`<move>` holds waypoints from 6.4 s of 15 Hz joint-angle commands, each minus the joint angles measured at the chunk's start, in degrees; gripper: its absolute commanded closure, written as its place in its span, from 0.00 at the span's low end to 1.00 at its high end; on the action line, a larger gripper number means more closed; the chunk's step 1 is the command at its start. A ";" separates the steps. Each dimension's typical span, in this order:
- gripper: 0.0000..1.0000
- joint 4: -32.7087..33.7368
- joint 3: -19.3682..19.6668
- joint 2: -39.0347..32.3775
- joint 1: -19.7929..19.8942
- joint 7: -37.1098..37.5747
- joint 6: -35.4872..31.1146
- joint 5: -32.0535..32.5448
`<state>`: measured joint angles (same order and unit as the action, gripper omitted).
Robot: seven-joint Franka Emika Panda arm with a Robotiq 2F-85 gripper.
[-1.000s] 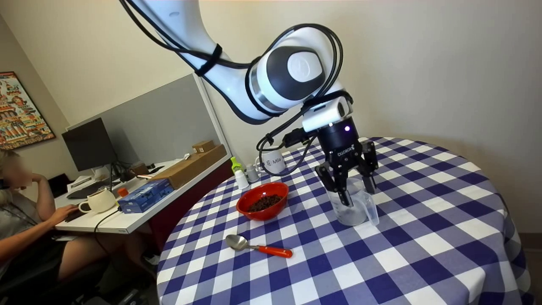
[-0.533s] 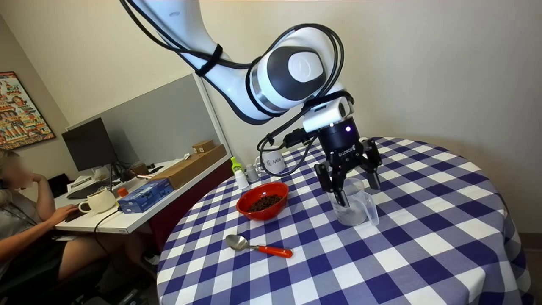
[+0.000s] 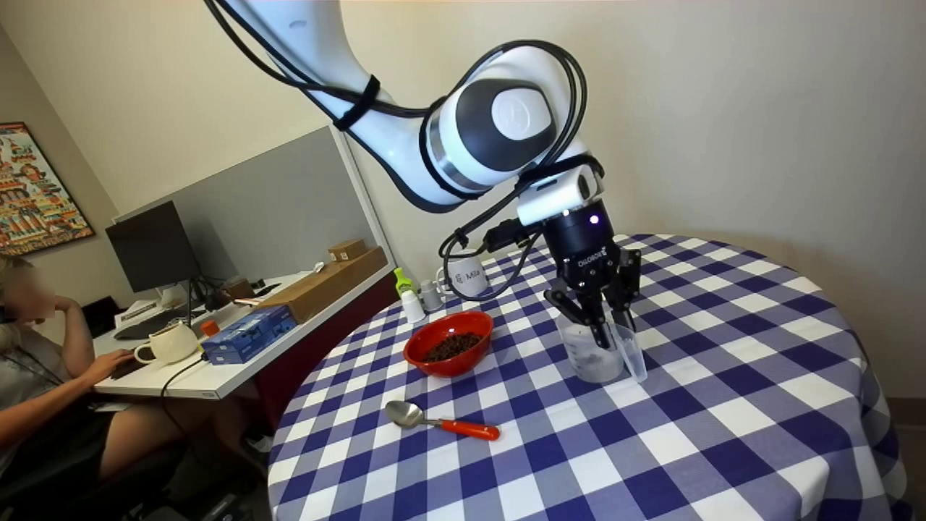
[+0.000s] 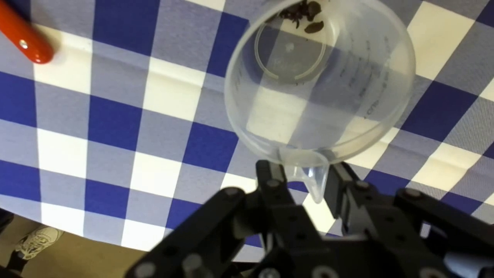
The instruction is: Pour the contents of the cup into the bowl
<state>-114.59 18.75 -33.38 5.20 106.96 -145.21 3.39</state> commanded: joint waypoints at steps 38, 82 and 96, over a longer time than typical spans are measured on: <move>0.90 -4.14 -20.47 11.40 -22.02 17.28 31.21 96.24; 0.90 -21.28 -27.83 -1.78 -20.63 18.92 92.59 131.70; 0.90 -18.16 -33.35 0.59 -15.36 17.31 84.48 126.17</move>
<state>-134.76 -10.98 -35.63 -13.24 124.14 -54.51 133.10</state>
